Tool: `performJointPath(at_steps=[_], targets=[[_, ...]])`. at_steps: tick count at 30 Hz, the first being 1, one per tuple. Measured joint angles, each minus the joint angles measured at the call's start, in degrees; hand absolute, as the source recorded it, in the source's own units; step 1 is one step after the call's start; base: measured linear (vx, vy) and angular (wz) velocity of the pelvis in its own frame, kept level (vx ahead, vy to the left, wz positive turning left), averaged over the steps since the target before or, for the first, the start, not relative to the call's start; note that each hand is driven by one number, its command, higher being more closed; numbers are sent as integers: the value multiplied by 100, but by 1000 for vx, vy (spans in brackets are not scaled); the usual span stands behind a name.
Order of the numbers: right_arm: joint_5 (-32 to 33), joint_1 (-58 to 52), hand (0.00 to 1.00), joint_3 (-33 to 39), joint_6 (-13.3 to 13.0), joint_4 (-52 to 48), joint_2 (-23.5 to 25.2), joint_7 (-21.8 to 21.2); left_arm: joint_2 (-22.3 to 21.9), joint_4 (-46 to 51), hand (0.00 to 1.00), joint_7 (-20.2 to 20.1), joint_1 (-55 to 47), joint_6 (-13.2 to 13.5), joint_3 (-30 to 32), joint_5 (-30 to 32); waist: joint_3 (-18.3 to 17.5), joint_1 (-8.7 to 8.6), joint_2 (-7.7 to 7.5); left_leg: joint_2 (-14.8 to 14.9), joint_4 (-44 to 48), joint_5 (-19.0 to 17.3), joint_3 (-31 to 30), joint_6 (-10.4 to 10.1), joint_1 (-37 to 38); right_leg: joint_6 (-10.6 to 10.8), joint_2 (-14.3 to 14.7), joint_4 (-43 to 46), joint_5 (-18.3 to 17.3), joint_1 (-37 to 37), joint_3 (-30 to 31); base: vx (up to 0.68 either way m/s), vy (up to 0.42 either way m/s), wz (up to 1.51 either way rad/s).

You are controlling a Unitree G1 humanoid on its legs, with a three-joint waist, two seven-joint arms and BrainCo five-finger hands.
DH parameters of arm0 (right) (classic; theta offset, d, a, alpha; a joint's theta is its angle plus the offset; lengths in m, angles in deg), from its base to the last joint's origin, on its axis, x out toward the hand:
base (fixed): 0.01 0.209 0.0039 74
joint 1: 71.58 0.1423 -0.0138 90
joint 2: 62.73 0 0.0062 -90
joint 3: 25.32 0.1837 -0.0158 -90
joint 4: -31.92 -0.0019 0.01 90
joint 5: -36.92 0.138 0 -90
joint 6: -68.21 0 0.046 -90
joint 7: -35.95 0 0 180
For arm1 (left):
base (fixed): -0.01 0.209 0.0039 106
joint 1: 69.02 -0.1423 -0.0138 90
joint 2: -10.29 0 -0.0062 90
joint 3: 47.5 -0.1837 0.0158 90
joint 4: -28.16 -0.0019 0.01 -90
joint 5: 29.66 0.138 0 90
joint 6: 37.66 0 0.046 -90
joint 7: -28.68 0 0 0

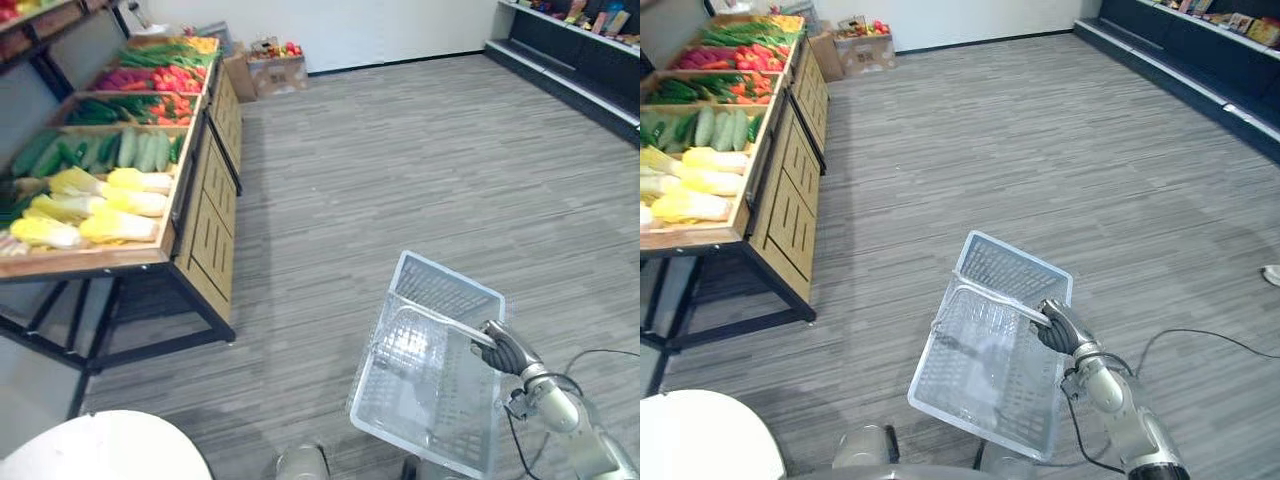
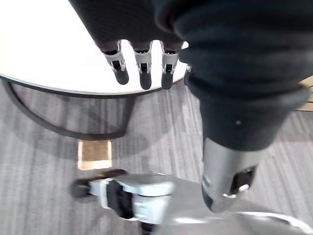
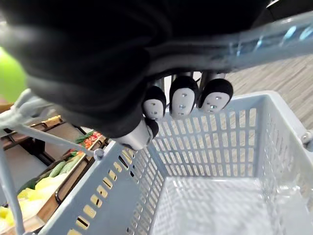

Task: Pick vegetable in the basket

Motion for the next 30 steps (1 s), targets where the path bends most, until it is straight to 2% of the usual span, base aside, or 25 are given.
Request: performJointPath(at_steps=[2,5,7,8,10,11,12,13,14,15,16,17,18,19,20,21,22,24,25,26,27,28,29,30], targets=[[2,181,100,4,-4,165,2,8,-55,-29,0,-26,-248,-11,16,257,11,121,-11,-239,-1685,214,-12,-189,-77,10,5,-101,-33,39,-9,175,26,-1],[1,292,100,-3,-45,472,-1,47,-208,-44,0,-37,-474,-41,105,314,-2,211,50,-235,-3337,725,-136,-346,-67,76,90,-71,-192,122,13,219,99,-6],[-10,270,100,-49,-71,682,12,65,-253,-120,0,-59,-556,-63,125,327,8,260,77,-130,-3402,909,-121,-339,-66,203,87,98,-423,248,84,307,204,-16],[-64,252,100,-112,-73,793,24,70,-252,-138,0,-77,-582,-60,128,339,-9,269,-2,-181,-3201,1112,13,-287,-40,347,-49,184,-566,303,152,414,305,-16],[-65,235,100,-132,-71,814,17,81,-254,-146,0,-119,-534,-45,129,404,-22,258,-109,-327,-2764,1168,191,-198,-90,551,-314,235,-711,369,243,401,315,-17],[-64,211,100,-129,-71,811,27,94,-250,-150,0,-152,-512,-44,157,505,-76,242,-221,-466,-2420,1000,344,29,-193,675,-537,251,-799,386,323,401,337,-13],[-63,114,100,-124,-71,809,100,128,-191,-149,0,-196,-472,-44,170,551,-200,242,-352,-669,-2201,674,457,145,-242,745,-790,171,-864,492,330,430,328,-7],[-64,71,100,-122,-70,803,155,128,-150,-138,0,-201,-443,-42,169,553,-292,238,-368,-784,-2165,546,488,178,-230,728,-874,246,-878,507,324,481,267,16],[-64,45,100,-125,-70,775,258,128,-85,-69,0,-199,-313,-42,170,560,-337,194,-516,-968,-2061,317,499,285,-237,731,-1021,1237,-875,257,442,406,162,28],[-64,31,100,-145,-70,742,280,126,39,-37,0,-199,-199,-47,170,560,-333,167,-597,-1051,-2003,227,488,339,-205,805,-1072,1848,-755,115,482,501,174,34],[-63,45,100,-224,-60,706,291,118,150,40,0,-208,3,-54,165,545,-342,154,-728,-1201,-1945,96,501,375,-70,859,-1306,2453,-366,-112,469,604,204,24],[-63,42,100,-277,-27,600,345,118,297,136,0,-218,126,-68,141,514,-360,159,-781,-1306,-2014,-50,492,424,148,821,-1451,3018,208,-304,510,594,200,14],[-62,38,100,-293,-22,563,378,118,341,233,0,-214,167,-61,99,474,-368,150,-785,-1345,-2110,-128,472,494,294,856,-1487,3274,618,-412,590,650,207,5],[-57,77,100,-356,-23,472,420,129,405,554,0,-171,322,-53,-48,430,-382,119,-736,-1383,-2349,-207,424,562,702,649,-1489,4175,957,-893,798,344,102,1],[-56,99,100,-365,-23,457,425,137,424,612,0,-164,356,-53,-75,428,-378,116,-727,-1390,-2385,-215,423,571,769,565,-1488,4319,875,-987,782,421,99,-1],[-55,209,100,-422,-22,405,429,155,469,790,0,-64,515,-40,-130,319,-360,80,-701,-1408,-2543,-237,397,602,1058,366,-1466,4652,572,-1286,679,263,35,4],[-56,267,100,-453,-23,390,428,173,471,878,0,-8,605,-38,-149,210,-333,51,-658,-1407,-2638,-237,335,603,1210,330,-1411,4659,452,-1384,562,524,50,8],[-58,400,100,-455,-24,356,429,294,406,1140,0,172,1010,7,-230,-45,-187,19,-428,-1276,-2910,-237,126,603,1818,141,-1091,4012,112,-1654,-22,469,6,16],[-58,415,100,-454,-30,354,429,333,393,1179,0,219,1108,31,-245,-116,-158,10,-383,-1235,-2909,-237,79,602,1932,127,-1006,3689,104,-1692,-146,319,-40,31],[-57,420,100,-454,-40,353,435,419,398,1238,0,256,1257,45,-287,-228,-151,-24,-372,-1185,-2896,-237,-71,603,2094,144,-876,2931,116,-1775,-270,498,-129,53],[-57,410,100,-449,-70,348,437,489,398,1264,0,302,1327,133,-295,-232,-154,-95,-369,-1121,-2852,-263,-236,622,2194,298,-717,2006,229,-1814,-231,425,-140,62],[-57,407,100,-435,-83,343,438,521,394,1271,0,323,1347,173,-286,-232,-152,-117,-370,-1083,-2847,-284,-302,587,2245,370,-629,1495,309,-1820,-151,431,-159,76],[-56,391,100,-392,-92,345,442,531,395,1275,0,345,1354,261,-282,-232,-151,-166,-371,-999,-2840,-366,-433,447,2348,475,-498,518,514,-1821,59,461,-218,77],[-56,376,100,-374,-91,348,443,523,404,1273,0,344,1327,311,-274,-230,-158,-194,-406,-933,-2775,-545,-538,157,2452,519,-376,-412,975,-1734,295,477,-244,72]])
